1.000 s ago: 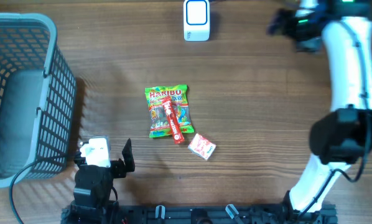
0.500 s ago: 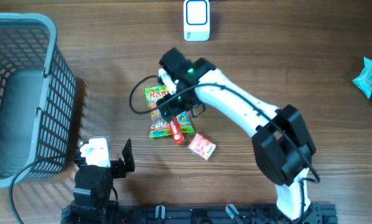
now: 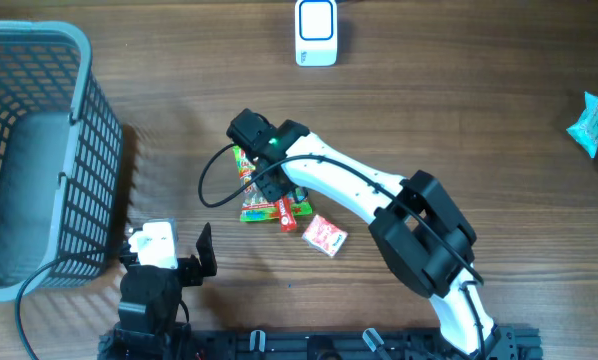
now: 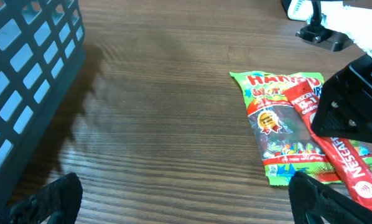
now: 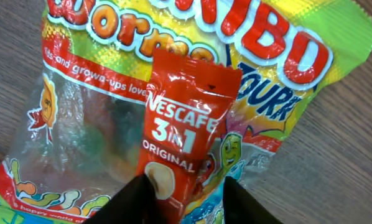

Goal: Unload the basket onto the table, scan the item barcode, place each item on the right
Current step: 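Grasp the red Nescafe stick with the right gripper, then hold the Nescafe stick up to the scanner with the right gripper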

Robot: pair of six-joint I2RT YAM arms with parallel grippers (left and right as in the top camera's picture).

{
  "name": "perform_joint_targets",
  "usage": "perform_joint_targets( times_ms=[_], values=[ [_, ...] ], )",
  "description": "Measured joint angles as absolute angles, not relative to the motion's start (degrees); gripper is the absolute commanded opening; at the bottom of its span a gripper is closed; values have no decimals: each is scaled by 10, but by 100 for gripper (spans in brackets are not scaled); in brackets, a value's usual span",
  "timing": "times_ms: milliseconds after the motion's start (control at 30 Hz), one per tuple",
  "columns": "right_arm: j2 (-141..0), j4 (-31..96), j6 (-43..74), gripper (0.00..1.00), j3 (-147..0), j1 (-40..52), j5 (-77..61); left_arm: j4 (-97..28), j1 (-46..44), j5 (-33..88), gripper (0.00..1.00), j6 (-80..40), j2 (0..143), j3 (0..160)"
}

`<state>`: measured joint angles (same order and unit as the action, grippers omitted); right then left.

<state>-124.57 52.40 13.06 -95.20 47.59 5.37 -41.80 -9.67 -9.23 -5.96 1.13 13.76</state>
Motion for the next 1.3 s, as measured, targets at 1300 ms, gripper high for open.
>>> perform_joint_targets(
  times_ms=[1300],
  values=[
    [-1244, 622, 1156, 4, -1054, 191, -527, -418, -97, -92, 100, -60, 11, 138]
  ],
)
